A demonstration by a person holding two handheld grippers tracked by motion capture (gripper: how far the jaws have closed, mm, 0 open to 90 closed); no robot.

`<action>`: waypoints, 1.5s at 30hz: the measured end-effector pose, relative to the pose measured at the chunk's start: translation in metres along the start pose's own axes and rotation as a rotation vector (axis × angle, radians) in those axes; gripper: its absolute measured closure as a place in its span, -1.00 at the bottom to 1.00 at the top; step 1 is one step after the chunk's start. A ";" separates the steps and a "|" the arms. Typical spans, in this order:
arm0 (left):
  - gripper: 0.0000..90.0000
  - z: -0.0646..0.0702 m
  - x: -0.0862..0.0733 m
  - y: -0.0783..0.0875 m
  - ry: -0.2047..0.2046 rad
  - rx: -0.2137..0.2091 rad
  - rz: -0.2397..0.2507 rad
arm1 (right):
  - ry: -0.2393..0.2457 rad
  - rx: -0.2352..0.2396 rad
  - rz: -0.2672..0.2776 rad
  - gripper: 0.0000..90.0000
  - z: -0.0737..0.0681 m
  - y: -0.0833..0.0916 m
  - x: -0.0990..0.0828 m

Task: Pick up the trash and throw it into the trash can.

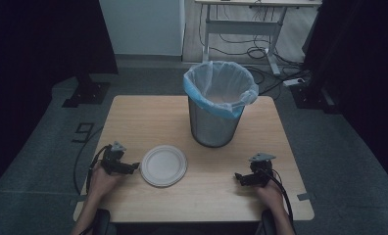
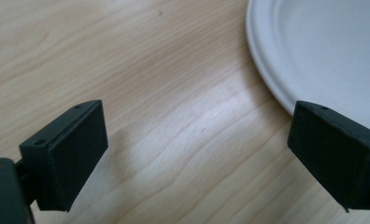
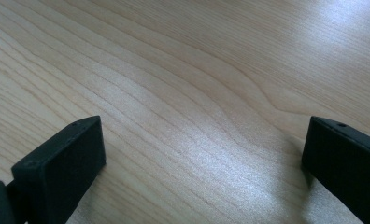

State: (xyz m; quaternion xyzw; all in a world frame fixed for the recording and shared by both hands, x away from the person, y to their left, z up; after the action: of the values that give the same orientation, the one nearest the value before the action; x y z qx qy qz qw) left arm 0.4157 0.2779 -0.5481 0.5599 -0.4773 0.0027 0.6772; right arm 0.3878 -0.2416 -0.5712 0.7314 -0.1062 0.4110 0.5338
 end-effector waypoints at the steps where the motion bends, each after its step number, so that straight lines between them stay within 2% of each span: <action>1: -0.89 0.002 0.006 0.000 -0.008 -0.010 0.006 | 0.000 0.000 0.000 -1.00 0.000 0.000 0.000; 8: -0.85 0.007 0.024 -0.001 -0.031 -0.042 0.031 | -0.002 0.000 -0.001 -1.00 -0.001 0.000 0.000; 13: -0.77 0.014 0.043 -0.008 -0.064 -0.072 0.035 | -0.003 -0.001 -0.001 -1.00 -0.001 0.000 0.000; 17: -0.69 0.017 0.048 -0.014 -0.074 -0.088 0.031 | -0.003 -0.001 -0.001 -1.00 -0.001 0.000 0.000; 21: -0.66 0.018 0.050 -0.023 -0.081 -0.093 0.006 | -0.003 -0.001 -0.001 -1.00 -0.001 0.000 0.000; 26: -0.47 0.014 0.048 -0.031 -0.066 -0.093 -0.006 | -0.002 0.000 -0.001 -1.00 -0.002 0.000 -0.001; 27: -0.36 0.012 0.046 -0.033 -0.063 -0.092 -0.012 | -0.002 0.000 -0.001 -1.00 -0.002 0.000 -0.001; 30: -0.22 0.011 0.044 -0.035 -0.069 -0.084 -0.026 | -0.002 0.000 -0.001 -1.00 -0.002 0.001 -0.001; 31: -0.20 0.011 0.042 -0.037 -0.067 -0.099 -0.028 | -0.002 0.000 -0.001 -1.00 -0.002 0.000 -0.001; 33: -0.17 0.011 0.042 -0.037 -0.070 -0.098 -0.021 | -0.001 0.000 -0.001 -1.00 -0.002 0.000 -0.001; 34: -0.05 0.013 0.042 -0.037 -0.075 -0.106 -0.019 | -0.002 0.000 -0.001 -1.00 -0.002 0.000 -0.001; 36: 0.00 0.014 0.042 -0.037 -0.078 -0.107 -0.019 | -0.002 0.000 -0.001 -1.00 -0.002 0.000 -0.001; 37: 0.18 0.016 0.043 -0.036 -0.080 -0.119 -0.016 | -0.002 0.000 -0.001 -1.00 -0.002 0.000 -0.001; 39: 0.37 0.018 0.044 -0.036 -0.073 -0.125 -0.019 | -0.002 0.000 -0.001 -1.00 -0.002 0.001 -0.001; 42: 0.42 0.019 0.045 -0.036 -0.063 -0.123 -0.026 | -0.003 0.000 -0.002 -1.00 -0.002 0.001 -0.001; 45: 0.50 0.017 0.046 -0.036 -0.029 -0.129 -0.022 | -0.001 0.000 -0.002 -1.00 -0.002 0.001 -0.001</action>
State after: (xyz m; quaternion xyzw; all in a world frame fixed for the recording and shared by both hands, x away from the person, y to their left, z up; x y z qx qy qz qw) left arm 0.4488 0.2270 -0.5466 0.5201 -0.4802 -0.0436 0.7050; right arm 0.3857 -0.2400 -0.5712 0.7315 -0.1056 0.4103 0.5343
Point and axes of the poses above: each handheld gripper's, and its own axes: y roughly backward along the jaws, x roughly out of its top, z roughly to its right, the point moved 2 cm from there along -y, roughly forward along the jaws, and after that the axes turned 7 degrees about -y, right-handed, at the moved point
